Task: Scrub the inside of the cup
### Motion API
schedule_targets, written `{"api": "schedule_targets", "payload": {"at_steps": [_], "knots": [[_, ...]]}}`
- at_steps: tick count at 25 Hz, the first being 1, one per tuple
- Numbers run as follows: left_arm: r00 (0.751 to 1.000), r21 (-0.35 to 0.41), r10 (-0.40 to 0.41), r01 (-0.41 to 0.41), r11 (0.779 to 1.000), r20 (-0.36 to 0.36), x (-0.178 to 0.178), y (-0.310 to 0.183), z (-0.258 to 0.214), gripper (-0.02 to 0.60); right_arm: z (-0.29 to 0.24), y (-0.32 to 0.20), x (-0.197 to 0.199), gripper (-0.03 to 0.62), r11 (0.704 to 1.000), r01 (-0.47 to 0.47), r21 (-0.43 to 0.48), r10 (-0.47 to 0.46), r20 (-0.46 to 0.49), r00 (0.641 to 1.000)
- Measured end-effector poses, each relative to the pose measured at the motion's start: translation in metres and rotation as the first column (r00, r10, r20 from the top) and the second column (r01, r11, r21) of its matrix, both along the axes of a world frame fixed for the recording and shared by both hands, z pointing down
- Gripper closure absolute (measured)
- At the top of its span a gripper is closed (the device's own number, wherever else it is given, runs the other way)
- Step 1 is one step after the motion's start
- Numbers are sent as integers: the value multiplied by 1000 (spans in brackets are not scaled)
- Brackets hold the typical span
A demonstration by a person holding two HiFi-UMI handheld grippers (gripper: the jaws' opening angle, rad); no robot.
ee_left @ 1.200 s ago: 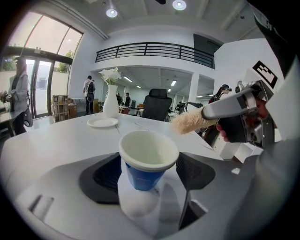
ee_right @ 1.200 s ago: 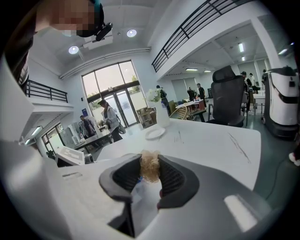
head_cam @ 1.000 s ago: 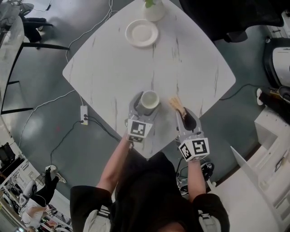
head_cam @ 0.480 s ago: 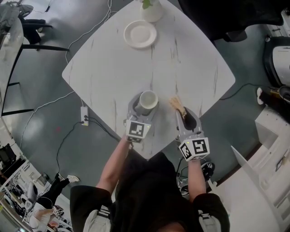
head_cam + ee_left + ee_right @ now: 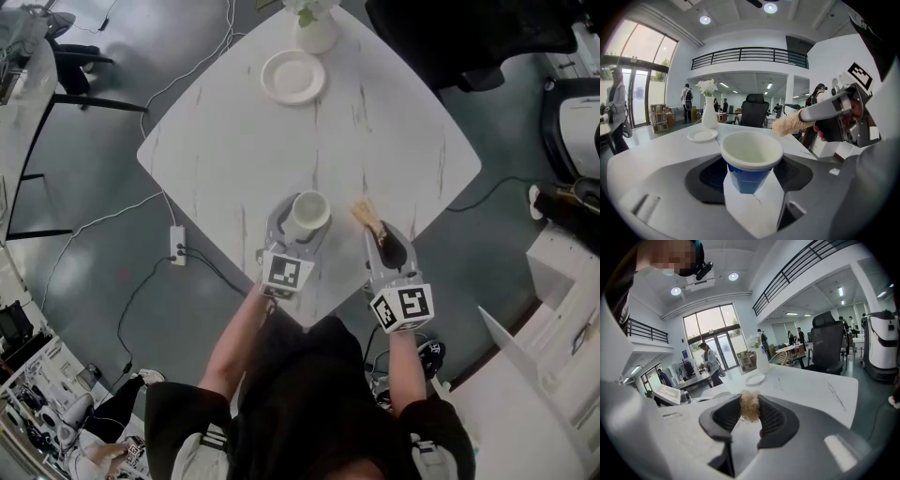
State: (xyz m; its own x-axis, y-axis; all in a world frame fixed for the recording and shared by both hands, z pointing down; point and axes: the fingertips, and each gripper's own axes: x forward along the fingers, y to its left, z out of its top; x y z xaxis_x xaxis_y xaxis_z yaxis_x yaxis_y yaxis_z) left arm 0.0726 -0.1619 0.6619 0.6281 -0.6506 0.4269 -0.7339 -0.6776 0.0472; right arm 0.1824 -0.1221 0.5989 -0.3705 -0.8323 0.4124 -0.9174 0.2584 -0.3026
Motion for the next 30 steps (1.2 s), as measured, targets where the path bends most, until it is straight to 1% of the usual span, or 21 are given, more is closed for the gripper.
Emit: {"api": "schedule_targets", "payload": {"at_steps": [4,6,9,12,15,18,24,27,30], "knots": [[1000,52,23,-23,998,4,-1,5,-29,265,-23,4,-4,487,999,7,42,-7,2,1000],[1000,60,16,-16,998,4,-3,9,-40,265,-35,8,-7,487,998,13,60,-13,1,1000],[1000,71,6,-8,997,31,-10,14,-57,265,-52,12,-13,487,996,28,90,-28,2,1000],[1000,94,4,-7,996,31,-15,21,-71,265,-72,18,-24,487,991,53,124,-53,2,999],[999,96,-1,-4,995,49,-23,32,-83,265,-91,26,-37,487,984,81,158,-82,-1,997],[997,121,-5,-4,993,71,-32,42,-91,265,-108,34,-52,487,975,116,189,-116,-10,993],[991,167,7,-30,986,137,-46,63,-114,265,-135,53,-86,487,950,212,227,-207,-47,977],[985,194,-7,-27,981,170,-58,72,-117,265,-143,64,-107,487,934,266,236,-257,-70,964],[983,217,-22,-18,976,181,-67,80,-127,265,-146,75,-126,487,920,316,230,-304,-90,949]]}}
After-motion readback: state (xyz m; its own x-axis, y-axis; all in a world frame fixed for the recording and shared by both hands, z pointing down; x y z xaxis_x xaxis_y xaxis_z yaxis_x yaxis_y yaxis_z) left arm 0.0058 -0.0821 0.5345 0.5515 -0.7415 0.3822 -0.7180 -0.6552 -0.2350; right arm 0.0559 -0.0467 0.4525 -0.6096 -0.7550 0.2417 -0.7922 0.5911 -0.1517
